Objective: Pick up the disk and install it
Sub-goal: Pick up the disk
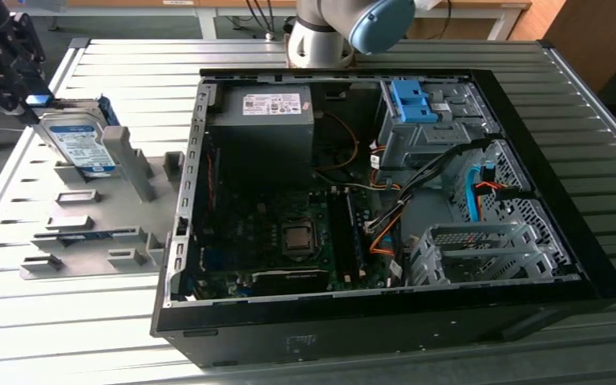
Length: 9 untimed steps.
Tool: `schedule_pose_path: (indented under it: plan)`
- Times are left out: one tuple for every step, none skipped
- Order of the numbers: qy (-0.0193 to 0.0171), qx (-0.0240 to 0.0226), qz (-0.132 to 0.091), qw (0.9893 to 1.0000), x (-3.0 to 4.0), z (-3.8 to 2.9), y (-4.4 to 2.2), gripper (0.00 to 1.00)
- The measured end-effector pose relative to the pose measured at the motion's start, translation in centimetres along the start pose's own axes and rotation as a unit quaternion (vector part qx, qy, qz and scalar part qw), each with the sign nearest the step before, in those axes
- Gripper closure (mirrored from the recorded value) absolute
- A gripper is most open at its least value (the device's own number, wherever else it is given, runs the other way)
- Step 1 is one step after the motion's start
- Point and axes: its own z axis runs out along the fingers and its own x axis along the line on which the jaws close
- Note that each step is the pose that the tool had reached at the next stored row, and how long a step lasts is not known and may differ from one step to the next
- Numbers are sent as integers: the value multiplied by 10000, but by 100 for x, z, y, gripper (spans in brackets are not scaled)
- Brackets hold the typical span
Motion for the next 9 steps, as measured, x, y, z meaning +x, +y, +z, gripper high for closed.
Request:
schedule_pose_path:
  plan:
    - [0,1,0,10000,-1,6,0,47]
    - [0,0,0,10000,-2,13,1,47]
    - [0,-1,0,10000,-5,20,1,47]
    - [0,-1,-1,10000,-10,29,2,47]
    - [0,-1,-11,10000,-18,38,2,47]
    - [0,-1,-39,10000,-19,48,4,47]
    - [1,-3,-81,10000,-22,54,5,47]
    - [1,-4,-119,9999,-25,61,5,47]
    - [2,-4,-138,9999,-28,68,6,47]
